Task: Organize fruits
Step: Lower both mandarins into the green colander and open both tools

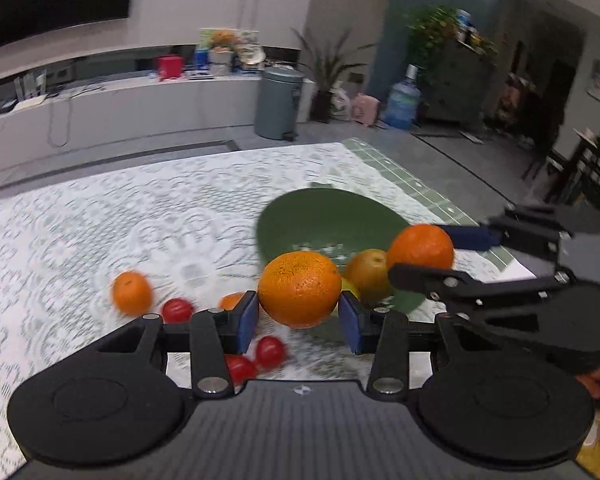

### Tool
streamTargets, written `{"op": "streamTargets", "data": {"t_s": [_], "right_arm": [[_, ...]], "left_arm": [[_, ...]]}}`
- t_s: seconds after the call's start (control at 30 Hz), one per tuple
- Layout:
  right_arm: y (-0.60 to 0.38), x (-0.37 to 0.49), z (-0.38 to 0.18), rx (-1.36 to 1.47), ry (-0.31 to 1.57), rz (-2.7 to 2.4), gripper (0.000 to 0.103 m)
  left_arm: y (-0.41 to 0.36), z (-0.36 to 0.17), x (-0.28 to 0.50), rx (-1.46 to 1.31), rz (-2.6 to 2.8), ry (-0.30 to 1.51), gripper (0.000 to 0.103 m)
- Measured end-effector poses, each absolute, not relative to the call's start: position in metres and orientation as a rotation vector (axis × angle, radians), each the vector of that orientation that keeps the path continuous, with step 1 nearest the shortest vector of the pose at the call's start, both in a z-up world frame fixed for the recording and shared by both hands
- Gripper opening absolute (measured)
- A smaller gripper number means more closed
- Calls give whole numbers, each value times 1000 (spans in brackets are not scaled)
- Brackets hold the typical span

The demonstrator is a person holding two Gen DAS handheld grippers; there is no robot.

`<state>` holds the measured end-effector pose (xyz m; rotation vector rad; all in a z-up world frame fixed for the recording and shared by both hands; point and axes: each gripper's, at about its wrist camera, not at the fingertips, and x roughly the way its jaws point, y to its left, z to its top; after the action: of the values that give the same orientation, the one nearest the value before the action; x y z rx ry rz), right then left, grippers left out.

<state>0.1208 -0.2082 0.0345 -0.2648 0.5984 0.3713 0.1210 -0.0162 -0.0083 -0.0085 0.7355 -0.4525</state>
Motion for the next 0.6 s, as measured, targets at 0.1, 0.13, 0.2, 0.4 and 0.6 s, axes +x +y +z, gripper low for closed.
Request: {"op": "streamTargets", "data": {"t_s": [0.1, 0.13, 0.2, 0.4, 0.6], "right_arm": [[-220, 131, 34, -308, 622, 358, 42], [-224, 135, 33, -326, 631, 353, 42], [-229, 142, 32, -357, 648, 350, 42], [-231, 162, 25, -447, 688, 375, 42], [-226, 184, 17, -516, 714, 401, 42]], "left_arm": [[-33, -9, 129, 21, -482, 753, 49], [-38, -10, 132, 30, -491, 763, 49], [-48, -13, 140, 51, -506, 785, 49], [-64, -25, 164, 112, -524, 839, 49], [-72, -36, 183, 143, -518, 881, 49]]}}
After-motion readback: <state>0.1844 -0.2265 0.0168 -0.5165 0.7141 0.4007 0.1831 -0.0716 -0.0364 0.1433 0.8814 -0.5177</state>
